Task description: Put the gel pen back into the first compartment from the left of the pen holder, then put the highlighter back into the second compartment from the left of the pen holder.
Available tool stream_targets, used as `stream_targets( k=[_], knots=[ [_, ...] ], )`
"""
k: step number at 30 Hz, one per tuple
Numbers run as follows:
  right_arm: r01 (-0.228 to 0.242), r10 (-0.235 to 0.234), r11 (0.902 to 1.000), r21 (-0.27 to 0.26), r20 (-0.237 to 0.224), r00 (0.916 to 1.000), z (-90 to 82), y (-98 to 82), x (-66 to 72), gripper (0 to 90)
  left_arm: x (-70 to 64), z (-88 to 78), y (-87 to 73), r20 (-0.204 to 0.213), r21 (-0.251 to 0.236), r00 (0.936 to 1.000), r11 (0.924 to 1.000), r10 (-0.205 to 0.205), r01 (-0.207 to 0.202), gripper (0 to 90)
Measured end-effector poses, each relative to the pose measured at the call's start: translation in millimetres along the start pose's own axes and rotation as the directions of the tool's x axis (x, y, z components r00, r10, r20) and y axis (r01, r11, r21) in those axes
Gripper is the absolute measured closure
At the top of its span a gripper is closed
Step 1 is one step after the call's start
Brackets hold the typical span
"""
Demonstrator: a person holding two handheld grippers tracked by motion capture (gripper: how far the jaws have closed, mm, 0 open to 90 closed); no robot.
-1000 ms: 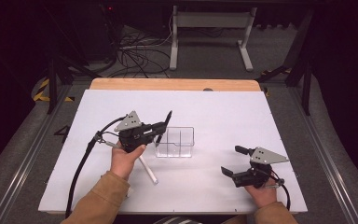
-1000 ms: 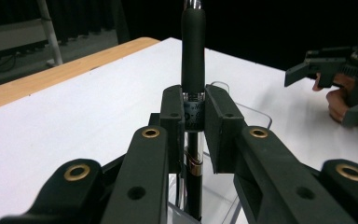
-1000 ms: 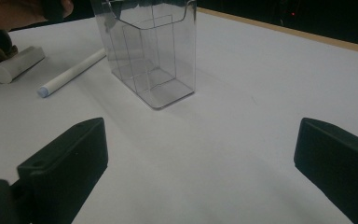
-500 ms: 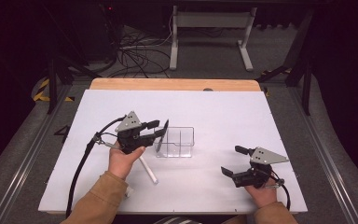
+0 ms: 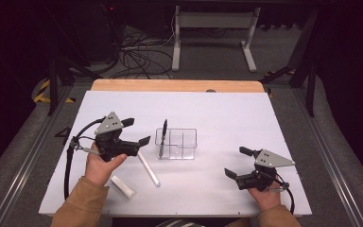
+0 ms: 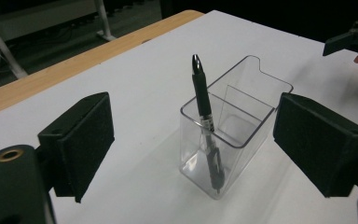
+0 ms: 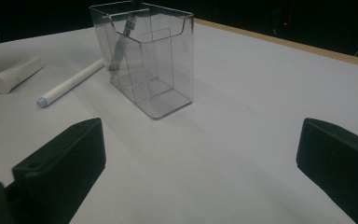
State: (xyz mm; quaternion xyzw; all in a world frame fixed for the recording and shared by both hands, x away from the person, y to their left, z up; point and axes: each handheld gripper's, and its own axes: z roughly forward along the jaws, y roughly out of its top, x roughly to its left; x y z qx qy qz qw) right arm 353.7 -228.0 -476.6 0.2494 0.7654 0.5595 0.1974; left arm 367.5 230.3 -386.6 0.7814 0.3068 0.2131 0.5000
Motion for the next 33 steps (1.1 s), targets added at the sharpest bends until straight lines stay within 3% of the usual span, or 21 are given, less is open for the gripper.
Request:
stream_targets(
  k=[6, 16, 22, 29, 33],
  knots=[
    [-0.002, 0.002, 1.0, 0.006, -0.011, 0.9999, 2.1, 2.0, 3.6, 0.0, -2.2, -1.4, -2.3, 0.009, 0.052, 0.9999, 0.9986, 0.009, -0.009, 10.3],
    [-0.114, 0.113, 0.9928, -0.038, -0.014, 0.9935, 6.1, 10.4, 9.2, 1.1, -4.5, -13.1, -3.0, 0.016, 0.052, 0.9999, 0.9986, 0.002, -0.003, 7.6],
    [-0.107, 0.107, 0.9939, -0.026, -0.016, 0.9941, 6.5, 20.6, 18.7, 8.6, -4.5, -25.6, -6.9, 0.002, 0.007, 1.0, 0.9999, -0.007, 0.007, 8.6],
    [-0.078, 0.077, 0.9968, 0.018, 0.031, 0.9965, 8.3, 29.9, 25.9, 11.6, -2.8, -39.3, -11.2, -0.013, -0.025, 0.9998, 0.9996, -0.016, 0.016, 8.9],
    [-0.062, 0.062, 0.9971, 0.044, 0.007, 0.9981, 11.7, 34.7, 31.0, 17.7, 0.5, -44.3, -11.8, -0.031, -0.032, 0.9991, 0.9991, -0.03, 0.029, 9.0]
  ],
)
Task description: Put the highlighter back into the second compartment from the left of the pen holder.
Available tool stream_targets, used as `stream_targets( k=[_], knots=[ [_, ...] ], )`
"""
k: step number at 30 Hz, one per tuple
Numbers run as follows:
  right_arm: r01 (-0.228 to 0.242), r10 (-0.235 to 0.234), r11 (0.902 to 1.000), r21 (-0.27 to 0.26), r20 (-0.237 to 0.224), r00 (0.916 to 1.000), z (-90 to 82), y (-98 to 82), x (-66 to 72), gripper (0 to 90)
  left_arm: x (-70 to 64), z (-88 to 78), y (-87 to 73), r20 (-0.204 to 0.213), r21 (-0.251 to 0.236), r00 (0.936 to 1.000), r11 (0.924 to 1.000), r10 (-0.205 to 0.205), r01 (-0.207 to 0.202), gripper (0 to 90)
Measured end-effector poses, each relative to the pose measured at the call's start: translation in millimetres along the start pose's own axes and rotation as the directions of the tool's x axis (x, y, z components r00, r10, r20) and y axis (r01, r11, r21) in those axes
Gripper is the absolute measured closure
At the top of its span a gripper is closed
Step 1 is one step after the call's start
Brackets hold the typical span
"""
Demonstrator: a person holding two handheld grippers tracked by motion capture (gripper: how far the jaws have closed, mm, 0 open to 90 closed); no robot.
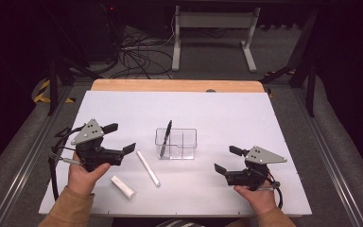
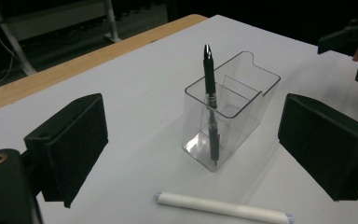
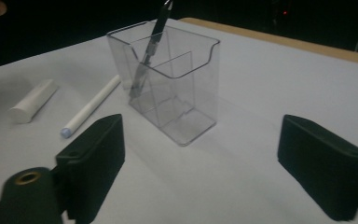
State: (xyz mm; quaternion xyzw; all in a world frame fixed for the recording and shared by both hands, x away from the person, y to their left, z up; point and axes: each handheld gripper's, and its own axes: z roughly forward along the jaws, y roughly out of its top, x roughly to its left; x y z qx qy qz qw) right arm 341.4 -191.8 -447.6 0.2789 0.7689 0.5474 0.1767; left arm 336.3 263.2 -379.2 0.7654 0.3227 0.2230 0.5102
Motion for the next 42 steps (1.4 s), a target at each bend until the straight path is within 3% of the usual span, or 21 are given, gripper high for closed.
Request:
stream_targets(
  k=[3, 12, 23, 29, 33, 37, 42],
  knots=[
    [0.002, -0.002, 0.9999, 0.012, -0.024, 0.9997, 4.6, 3.8, 4.1, 16.4, 3.0, -3.1, -0.2, 0.0, -0.009, 0.9999, 0.9999, -0.012, 0.012, 8.9],
    [0.049, -0.049, 0.9988, -0.003, -0.027, 0.9984, 11.8, 19.7, 20.3, 19.3, 5.4, -4.6, -1.5, -0.013, -0.007, 0.9997, 0.9998, -0.021, 0.021, 9.2],
    [0.06, -0.058, 0.9979, 0.026, -0.057, 0.9967, 24.5, 34.8, 34.0, 24.7, 8.4, -9.4, -2.7, -0.022, -0.016, 0.9994, 0.9996, -0.026, 0.025, 9.5],
    [0.065, -0.061, 0.9966, 0.052, -0.06, 0.9963, 31.4, 40.5, 43.8, 26.5, 7.7, -10.6, -3.1, -0.028, -0.012, 0.9994, 0.9998, -0.019, 0.019, 9.7],
    [0.057, -0.049, 0.9946, 0.087, -0.09, 0.9947, 40.4, 45.1, 47.5, 23.3, 7.5, -10.4, -5.5, -0.025, 0.0, 0.9995, 0.9998, -0.02, 0.02, 10.0],
    [0.07, -0.058, 0.9931, 0.094, -0.122, 0.9908, 49.4, 51.5, 54.0, 21.2, 4.8, -12.0, -10.5, -0.028, 0.004, 0.9993, 0.9997, -0.023, 0.023, 10.0],
    [0.097, -0.082, 0.9881, 0.12, -0.123, 0.989, 62.4, 56.9, 64.7, 22.1, 2.7, -14.7, -16.0, -0.043, 0.009, 0.9989, 0.9998, -0.019, 0.019, 10.0]
  ],
)
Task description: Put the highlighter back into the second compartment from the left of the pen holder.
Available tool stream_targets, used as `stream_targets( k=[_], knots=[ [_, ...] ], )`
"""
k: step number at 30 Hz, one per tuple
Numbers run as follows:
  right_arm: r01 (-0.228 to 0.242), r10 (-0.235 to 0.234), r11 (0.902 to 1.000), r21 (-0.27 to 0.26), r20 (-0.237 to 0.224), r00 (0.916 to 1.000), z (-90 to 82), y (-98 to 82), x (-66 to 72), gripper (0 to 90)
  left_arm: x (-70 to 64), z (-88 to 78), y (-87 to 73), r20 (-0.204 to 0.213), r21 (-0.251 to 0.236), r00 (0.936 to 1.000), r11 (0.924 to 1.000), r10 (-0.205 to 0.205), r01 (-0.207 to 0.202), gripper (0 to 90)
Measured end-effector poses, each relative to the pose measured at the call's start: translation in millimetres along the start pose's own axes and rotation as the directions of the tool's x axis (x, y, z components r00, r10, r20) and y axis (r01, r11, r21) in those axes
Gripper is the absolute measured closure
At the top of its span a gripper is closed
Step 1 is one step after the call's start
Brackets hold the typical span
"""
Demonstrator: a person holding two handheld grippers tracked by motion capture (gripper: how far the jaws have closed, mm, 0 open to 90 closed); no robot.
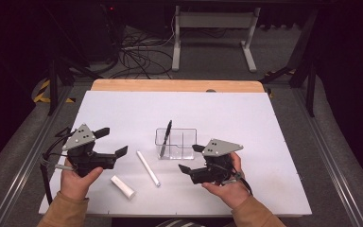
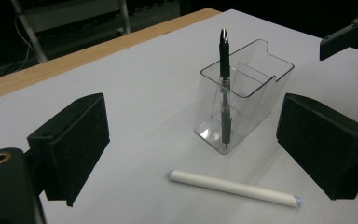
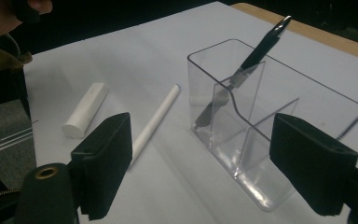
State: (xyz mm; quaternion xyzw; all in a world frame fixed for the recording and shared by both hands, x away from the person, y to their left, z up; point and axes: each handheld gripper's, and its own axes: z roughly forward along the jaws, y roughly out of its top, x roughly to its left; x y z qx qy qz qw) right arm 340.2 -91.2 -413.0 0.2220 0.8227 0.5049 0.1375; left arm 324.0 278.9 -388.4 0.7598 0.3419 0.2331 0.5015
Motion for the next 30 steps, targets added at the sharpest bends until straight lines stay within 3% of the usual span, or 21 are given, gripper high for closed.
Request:
stream_targets(
  k=[6, 12, 18, 23, 30],
  knots=[
    [0.04, -0.041, 0.9986, 0.035, 0.037, 0.9985, 16.6, 8.5, 11.4, 22.1, 4.1, -2.6, -3.7, -0.001, 0.0, 0.9999, 0.9999, -0.015, 0.015, 10.0],
    [0.026, -0.027, 0.9955, 0.092, 0.009, 0.9996, 31.1, 16.2, 17.3, 25.1, 7.4, -5.8, -6.0, -0.008, -0.002, 0.9997, 0.9998, -0.022, 0.022, 10.0],
    [0.042, -0.044, 0.9923, 0.117, 0.015, 0.9989, 40.0, 20.2, 22.0, 25.1, 8.5, -8.1, -6.5, -0.011, -0.002, 0.9996, 0.9996, -0.027, 0.027, 10.0],
    [0.014, -0.015, 0.9904, 0.137, 0.009, 0.9998, 41.4, 21.7, 22.0, 25.4, 9.3, -8.2, -7.2, -0.015, 0.008, 0.9994, 0.9995, -0.031, 0.031, 10.6],
    [-0.043, 0.037, 0.9815, 0.187, 0.03, 0.9988, 47.6, 29.8, 24.1, 34.7, 10.5, -13.6, -12.4, -0.032, 0.01, 0.9983, 0.9987, -0.049, 0.049, 10.7]
  ],
)
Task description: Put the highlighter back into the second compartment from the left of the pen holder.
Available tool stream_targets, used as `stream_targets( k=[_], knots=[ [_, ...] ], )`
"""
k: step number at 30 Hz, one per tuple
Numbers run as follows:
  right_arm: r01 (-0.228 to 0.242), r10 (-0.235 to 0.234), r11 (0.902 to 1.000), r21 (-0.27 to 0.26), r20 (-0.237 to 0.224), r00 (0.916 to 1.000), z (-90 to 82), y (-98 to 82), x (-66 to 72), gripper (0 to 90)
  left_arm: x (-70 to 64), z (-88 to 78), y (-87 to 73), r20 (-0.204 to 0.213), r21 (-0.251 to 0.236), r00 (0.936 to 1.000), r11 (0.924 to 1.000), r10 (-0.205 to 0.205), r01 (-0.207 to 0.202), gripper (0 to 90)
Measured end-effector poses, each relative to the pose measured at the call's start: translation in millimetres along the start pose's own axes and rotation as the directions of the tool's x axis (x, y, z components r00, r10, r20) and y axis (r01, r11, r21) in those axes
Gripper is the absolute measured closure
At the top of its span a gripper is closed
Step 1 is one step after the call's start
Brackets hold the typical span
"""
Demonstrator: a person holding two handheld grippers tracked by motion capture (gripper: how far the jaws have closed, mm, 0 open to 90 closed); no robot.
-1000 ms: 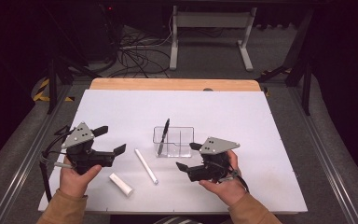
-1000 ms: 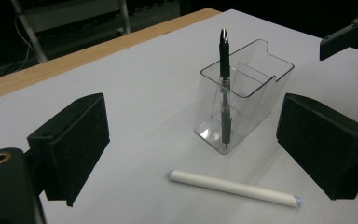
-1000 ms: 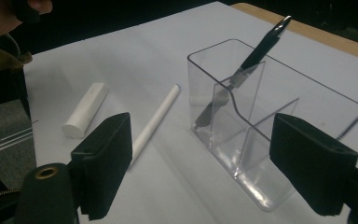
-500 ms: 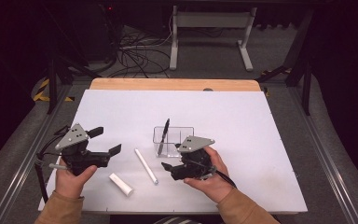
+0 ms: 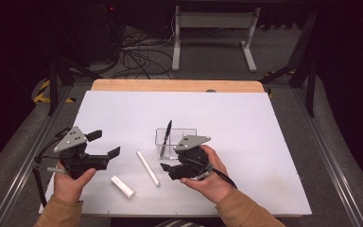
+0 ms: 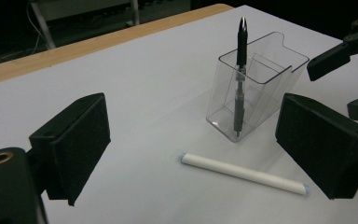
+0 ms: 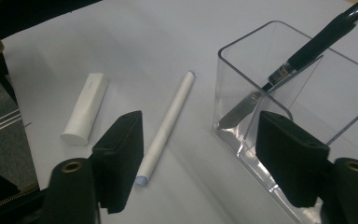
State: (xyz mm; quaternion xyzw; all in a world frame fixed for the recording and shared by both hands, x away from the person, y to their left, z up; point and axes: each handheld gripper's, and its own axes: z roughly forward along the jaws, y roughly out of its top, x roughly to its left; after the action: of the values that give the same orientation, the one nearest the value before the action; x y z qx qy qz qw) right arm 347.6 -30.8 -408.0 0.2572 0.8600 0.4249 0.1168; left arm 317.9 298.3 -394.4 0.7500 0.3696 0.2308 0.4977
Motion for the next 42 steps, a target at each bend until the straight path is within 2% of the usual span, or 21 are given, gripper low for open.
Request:
stream_targets(
  k=[7, 13, 20, 24, 28, 31, 42],
  knots=[
    [-0.024, 0.024, 0.9967, 0.078, 0.0, 0.9997, 17.8, 8.3, 7.1, 40.1, 0.5, -7.2, -4.1, -0.02, -0.005, 0.9997, 0.9999, -0.012, 0.012, 10.7],
    [-0.026, 0.023, 0.9895, 0.142, 0.018, 0.9996, 32.4, 15.8, 13.7, 40.2, 1.3, -8.4, -4.8, -0.021, -0.004, 0.9997, 0.9999, -0.012, 0.011, 10.7],
    [-0.047, 0.042, 0.9825, 0.18, 0.033, 0.9986, 45.9, 20.8, 12.6, 42.3, 1.9, -6.4, -4.3, -0.016, -0.003, 0.9998, 1.0, -0.009, 0.009, 10.7],
    [-0.059, 0.056, 0.9777, 0.202, 0.019, 0.9982, 54.1, 22.5, 12.6, 44.0, 3.5, -5.7, -5.5, -0.013, 0.003, 0.9998, 0.9999, -0.013, 0.013, 10.7],
    [-0.08, 0.08, 0.9713, 0.224, 0.013, 0.9967, 60.8, 24.2, 14.0, 45.7, 5.0, -4.6, -6.6, -0.01, 0.008, 0.9999, 0.9999, -0.014, 0.014, 10.7],
    [-0.102, 0.101, 0.9626, 0.251, 0.016, 0.9947, 67.4, 25.6, 14.7, 47.2, 5.2, -3.4, -6.7, -0.01, 0.01, 0.9999, 0.9999, -0.012, 0.012, 10.7],
    [-0.09, 0.082, 0.9498, 0.3, 0.039, 0.9959, 86.3, 28.7, 18.0, 47.7, 7.0, -5.0, -7.4, -0.015, 0.007, 0.9997, 0.9998, -0.017, 0.017, 10.7]
  ],
)
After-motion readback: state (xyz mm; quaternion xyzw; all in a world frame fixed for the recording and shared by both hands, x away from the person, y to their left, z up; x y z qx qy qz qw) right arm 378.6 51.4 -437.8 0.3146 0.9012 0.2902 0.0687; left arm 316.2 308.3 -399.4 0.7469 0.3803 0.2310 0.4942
